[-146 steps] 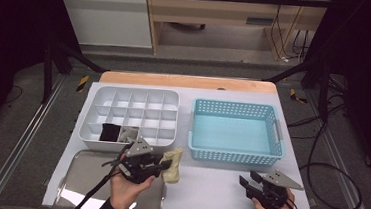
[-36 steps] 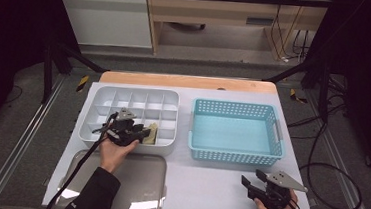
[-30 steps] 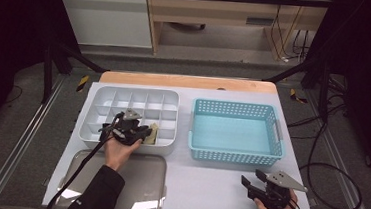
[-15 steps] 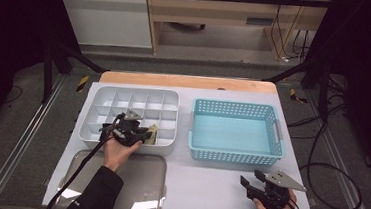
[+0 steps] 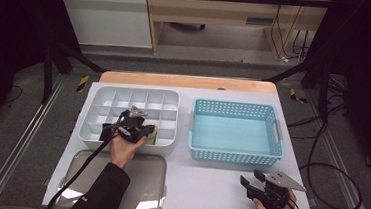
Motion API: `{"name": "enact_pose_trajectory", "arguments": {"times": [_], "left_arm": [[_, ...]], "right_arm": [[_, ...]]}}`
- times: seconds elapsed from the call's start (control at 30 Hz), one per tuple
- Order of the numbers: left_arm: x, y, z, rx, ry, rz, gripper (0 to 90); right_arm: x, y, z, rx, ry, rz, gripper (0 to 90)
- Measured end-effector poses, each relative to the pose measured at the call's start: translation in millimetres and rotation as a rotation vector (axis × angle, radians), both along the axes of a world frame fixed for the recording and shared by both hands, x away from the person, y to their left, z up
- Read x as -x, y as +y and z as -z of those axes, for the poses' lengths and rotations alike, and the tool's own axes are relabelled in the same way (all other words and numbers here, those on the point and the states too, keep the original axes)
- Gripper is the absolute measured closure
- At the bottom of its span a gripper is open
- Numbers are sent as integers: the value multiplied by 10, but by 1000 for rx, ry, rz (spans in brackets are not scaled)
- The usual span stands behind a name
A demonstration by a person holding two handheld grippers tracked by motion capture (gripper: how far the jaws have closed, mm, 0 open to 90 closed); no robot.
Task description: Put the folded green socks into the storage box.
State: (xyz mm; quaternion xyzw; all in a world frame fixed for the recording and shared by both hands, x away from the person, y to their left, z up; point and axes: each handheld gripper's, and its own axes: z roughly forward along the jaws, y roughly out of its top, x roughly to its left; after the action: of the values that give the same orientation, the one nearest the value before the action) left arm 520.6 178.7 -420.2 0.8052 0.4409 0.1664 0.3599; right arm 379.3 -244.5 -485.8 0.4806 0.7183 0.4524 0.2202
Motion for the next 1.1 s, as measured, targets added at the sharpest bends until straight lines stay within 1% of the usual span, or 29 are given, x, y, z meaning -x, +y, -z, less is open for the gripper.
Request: {"name": "enact_pose_trajectory", "arguments": {"times": [0.1, 0.17, 0.23, 0.3, 0.37, 0.43, 0.57, 0.63, 0.73, 0.83, 0.93, 1.0, 1.1], "left_arm": [[-13, -13, 39, -27, 43, 9, 898], [-18, -19, 60, -40, 44, 14, 898], [-33, -10, 57, -29, 61, 15, 897], [-34, 2, 56, -26, 62, 18, 896], [-10, 13, 43, -18, 47, 20, 886], [33, 37, -1, 12, 25, 27, 841], [171, 93, -155, 36, -32, 42, 770], [254, 135, -237, 55, -61, 53, 732], [382, 205, -331, 76, -93, 60, 672], [525, 291, -396, 102, -115, 76, 630], [673, 395, -450, 141, -137, 88, 602], [769, 459, -475, 153, -151, 85, 587], [906, 565, -491, 157, -166, 84, 565]], "right_arm": [[-2, 3, 1, 0, 4, -1, 418], [-1, 5, 1, 3, 3, -2, 418], [0, 7, 1, 3, 1, -3, 419], [-3, 11, 2, 4, 4, -4, 418], [-3, 15, 2, 2, 3, -6, 418], [-4, 17, 2, 1, 4, -9, 429], [2, 31, -3, -5, 6, -17, 442], [3, 47, -8, -5, 4, -22, 452], [10, 71, -27, -14, 4, -23, 465], [13, 96, -38, -18, 6, -31, 482], [16, 129, -48, -26, 10, -45, 496], [15, 160, -57, -33, 12, -54, 502], [13, 215, -66, -41, 21, -70, 509]]}}
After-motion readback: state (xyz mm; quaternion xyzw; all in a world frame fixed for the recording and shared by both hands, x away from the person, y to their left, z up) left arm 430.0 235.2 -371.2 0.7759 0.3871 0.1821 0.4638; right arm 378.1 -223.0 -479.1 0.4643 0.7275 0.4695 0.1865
